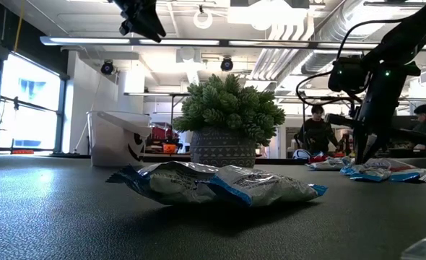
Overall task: Organize candy in baskets
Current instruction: Put the green gummy into the purple bucket
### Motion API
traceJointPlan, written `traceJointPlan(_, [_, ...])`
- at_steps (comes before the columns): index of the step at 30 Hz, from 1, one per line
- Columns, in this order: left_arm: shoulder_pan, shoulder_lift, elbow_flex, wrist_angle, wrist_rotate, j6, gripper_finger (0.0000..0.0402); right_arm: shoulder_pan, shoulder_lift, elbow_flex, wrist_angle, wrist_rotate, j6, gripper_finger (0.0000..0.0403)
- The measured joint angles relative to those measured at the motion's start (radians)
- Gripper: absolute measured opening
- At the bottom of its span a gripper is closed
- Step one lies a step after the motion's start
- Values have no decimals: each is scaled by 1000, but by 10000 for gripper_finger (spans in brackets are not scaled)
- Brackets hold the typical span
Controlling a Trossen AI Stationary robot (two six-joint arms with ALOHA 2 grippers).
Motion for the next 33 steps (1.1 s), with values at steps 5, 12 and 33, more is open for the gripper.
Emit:
traceJointPlan(5, [0, 0, 0, -45, 0, -10, 131, 2, -7, 0, 6, -91, -8, 3])
traceJointPlan(12, [-1, 0, 0, -98, 3, -36, 131, 30, -108, 0, 10, -168, -1, 1])
traceJointPlan(33, [-31, 0, 0, 339, 226, -108, 131, 215, -386, 0, 924, -176, -389, 0])
